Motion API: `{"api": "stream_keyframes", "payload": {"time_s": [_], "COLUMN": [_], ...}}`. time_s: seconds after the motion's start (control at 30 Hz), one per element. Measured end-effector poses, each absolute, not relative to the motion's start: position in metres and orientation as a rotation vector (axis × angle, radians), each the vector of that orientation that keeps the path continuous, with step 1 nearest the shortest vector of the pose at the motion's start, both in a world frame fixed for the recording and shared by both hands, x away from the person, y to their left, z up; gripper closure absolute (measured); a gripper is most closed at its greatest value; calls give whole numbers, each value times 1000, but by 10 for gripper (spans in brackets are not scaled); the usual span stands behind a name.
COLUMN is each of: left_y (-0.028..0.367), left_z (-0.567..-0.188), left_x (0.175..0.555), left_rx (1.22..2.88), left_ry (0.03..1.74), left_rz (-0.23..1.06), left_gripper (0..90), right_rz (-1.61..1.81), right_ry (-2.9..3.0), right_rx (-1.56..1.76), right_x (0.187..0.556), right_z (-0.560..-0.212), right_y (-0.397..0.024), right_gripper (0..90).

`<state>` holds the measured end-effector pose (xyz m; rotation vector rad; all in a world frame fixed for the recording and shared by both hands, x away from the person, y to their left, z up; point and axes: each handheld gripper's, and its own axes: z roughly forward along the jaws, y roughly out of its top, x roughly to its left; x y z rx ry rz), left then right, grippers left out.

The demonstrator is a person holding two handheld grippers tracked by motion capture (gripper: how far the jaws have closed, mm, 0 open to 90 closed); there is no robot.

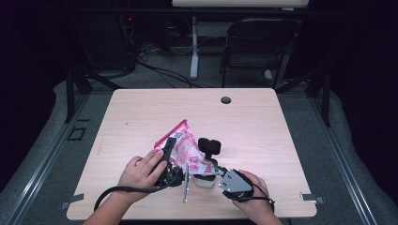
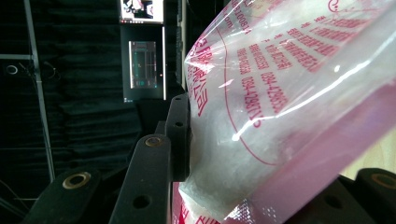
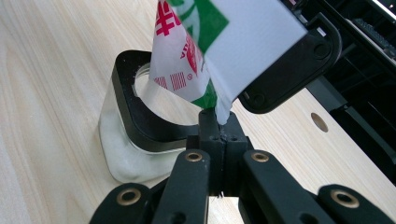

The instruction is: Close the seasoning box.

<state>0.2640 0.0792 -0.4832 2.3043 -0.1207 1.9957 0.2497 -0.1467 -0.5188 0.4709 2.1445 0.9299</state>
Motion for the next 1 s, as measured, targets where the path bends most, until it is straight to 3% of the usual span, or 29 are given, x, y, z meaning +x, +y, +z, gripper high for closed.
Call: {"api": "stream_keyframes", "payload": {"time_s": [1.0], "left_y": [79], "left_z": [-481], "left_x": [265], "left_rx": [2299], "left_ry": [-139], "left_rz": [2007], "left_gripper": [704], "right_rz": [933], "right_ry": [2148], "right_rx": [477], "right_x": [253], "right_z": [-520], "right_y": [-146], "right_gripper": [900]}}
